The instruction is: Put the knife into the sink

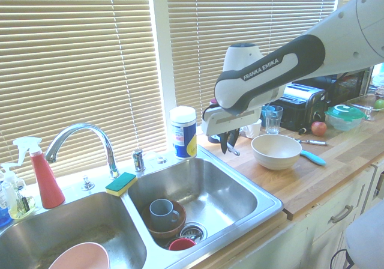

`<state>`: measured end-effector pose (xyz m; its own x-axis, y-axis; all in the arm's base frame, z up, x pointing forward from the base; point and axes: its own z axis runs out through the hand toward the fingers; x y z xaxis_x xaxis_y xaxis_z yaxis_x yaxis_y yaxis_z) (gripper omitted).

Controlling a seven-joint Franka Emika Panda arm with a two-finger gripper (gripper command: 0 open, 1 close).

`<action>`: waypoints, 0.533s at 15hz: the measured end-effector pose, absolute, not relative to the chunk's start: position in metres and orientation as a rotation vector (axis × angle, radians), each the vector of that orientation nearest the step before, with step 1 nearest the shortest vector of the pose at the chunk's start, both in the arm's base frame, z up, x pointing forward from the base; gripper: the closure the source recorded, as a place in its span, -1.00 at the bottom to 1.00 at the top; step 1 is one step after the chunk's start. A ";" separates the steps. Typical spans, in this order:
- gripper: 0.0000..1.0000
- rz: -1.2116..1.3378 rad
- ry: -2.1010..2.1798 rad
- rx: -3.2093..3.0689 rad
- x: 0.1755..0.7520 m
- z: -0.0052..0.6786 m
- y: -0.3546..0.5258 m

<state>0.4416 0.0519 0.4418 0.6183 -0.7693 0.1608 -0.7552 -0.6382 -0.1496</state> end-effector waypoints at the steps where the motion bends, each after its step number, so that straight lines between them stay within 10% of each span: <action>1: 1.00 -0.325 1.318 -2.753 0.438 0.427 0.074; 8: 1.00 -0.272 1.350 -2.741 0.433 0.296 0.137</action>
<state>0.4334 0.1369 0.2956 0.5978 -0.7918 0.1255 -0.7787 -0.6107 -0.1438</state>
